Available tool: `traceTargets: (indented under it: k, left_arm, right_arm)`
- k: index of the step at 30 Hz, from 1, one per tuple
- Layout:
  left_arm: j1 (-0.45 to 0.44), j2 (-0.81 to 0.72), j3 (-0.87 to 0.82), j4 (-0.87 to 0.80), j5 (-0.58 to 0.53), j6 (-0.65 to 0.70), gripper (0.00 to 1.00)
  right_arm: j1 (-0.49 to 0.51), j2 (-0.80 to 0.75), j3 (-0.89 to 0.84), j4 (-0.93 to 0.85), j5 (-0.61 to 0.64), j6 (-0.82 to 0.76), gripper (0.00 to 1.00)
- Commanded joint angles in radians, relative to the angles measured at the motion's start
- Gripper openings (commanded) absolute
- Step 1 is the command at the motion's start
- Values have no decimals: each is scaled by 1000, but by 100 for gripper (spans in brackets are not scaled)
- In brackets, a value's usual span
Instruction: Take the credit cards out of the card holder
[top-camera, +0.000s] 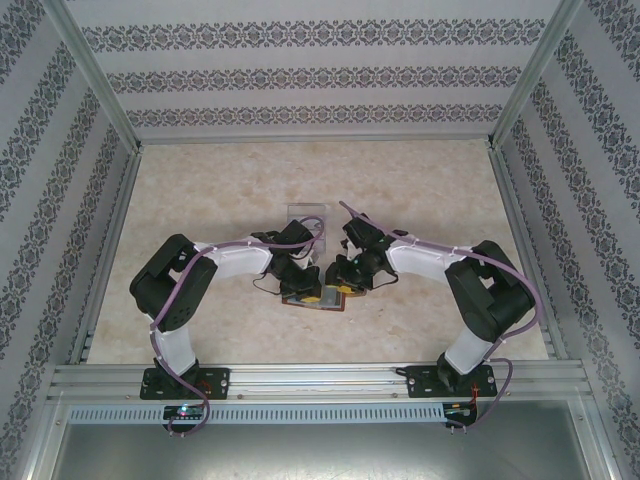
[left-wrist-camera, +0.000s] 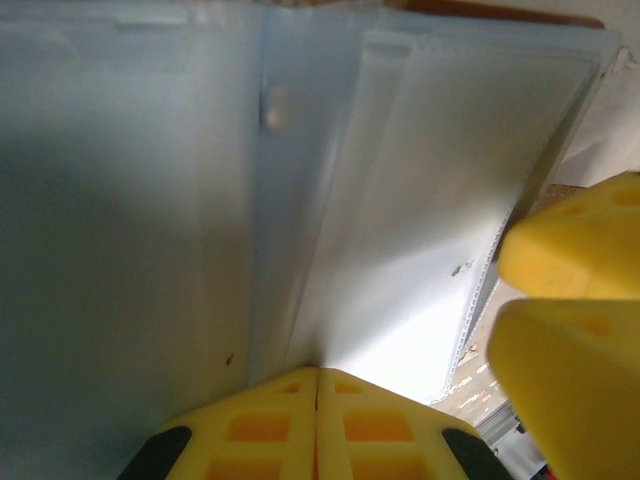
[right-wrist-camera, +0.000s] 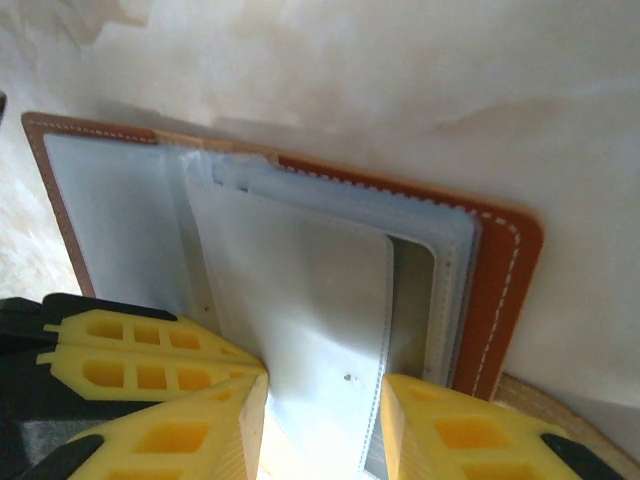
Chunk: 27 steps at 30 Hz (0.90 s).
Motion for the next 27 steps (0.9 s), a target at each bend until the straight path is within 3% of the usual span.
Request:
traceTargets:
  k: [1, 21, 27]
  left_arm:
    - [7, 8, -45, -11, -16, -19, 7]
    - [13, 3, -55, -5, -9, -22, 7]
    - [13, -2, -55, -4, -9, -23, 7]
  right_arm:
    - [18, -10, -16, 10, -7, 31, 37]
    - [25, -34, -55, 8, 42, 54, 37]
    - [24, -22, -71, 85, 0, 83, 30]
